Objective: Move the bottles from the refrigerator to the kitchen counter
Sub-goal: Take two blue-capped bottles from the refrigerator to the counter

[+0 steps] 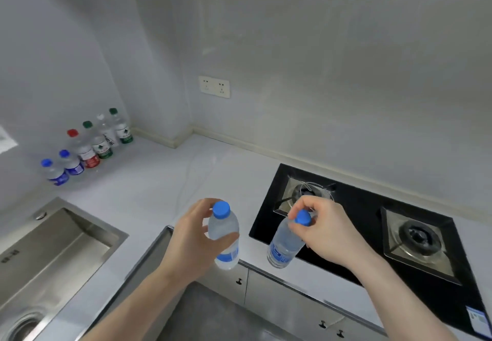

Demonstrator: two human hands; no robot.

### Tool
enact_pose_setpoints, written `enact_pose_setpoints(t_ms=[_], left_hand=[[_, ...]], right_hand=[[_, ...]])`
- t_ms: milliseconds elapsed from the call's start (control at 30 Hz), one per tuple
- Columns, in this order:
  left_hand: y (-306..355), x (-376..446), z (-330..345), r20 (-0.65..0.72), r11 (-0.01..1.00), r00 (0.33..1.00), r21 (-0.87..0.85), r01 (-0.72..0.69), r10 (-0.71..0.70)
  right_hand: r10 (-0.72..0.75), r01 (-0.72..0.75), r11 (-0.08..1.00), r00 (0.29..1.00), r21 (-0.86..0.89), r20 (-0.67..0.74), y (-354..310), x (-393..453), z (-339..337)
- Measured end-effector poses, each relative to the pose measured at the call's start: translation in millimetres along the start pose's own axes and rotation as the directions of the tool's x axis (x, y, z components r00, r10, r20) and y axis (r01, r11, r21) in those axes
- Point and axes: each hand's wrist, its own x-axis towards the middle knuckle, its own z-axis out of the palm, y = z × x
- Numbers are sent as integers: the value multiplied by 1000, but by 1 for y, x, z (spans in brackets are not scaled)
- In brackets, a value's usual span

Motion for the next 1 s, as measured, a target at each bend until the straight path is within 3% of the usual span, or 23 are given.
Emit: enact_pose_setpoints(t_ms=[233,567,1000], left_hand=[[-31,22,-43,-180,994,979,23,105,-99],[-46,77,-79,-408,982,907,96,161,-109],[-85,125,-137,-555,955,804,55,291,-213]], right_hand=[[-144,147,989,980,-15,134,-33,82,42],[-284,278,958,906,65,314,-68,194,72],[-342,349,935,831,69,439,-116,299,135]])
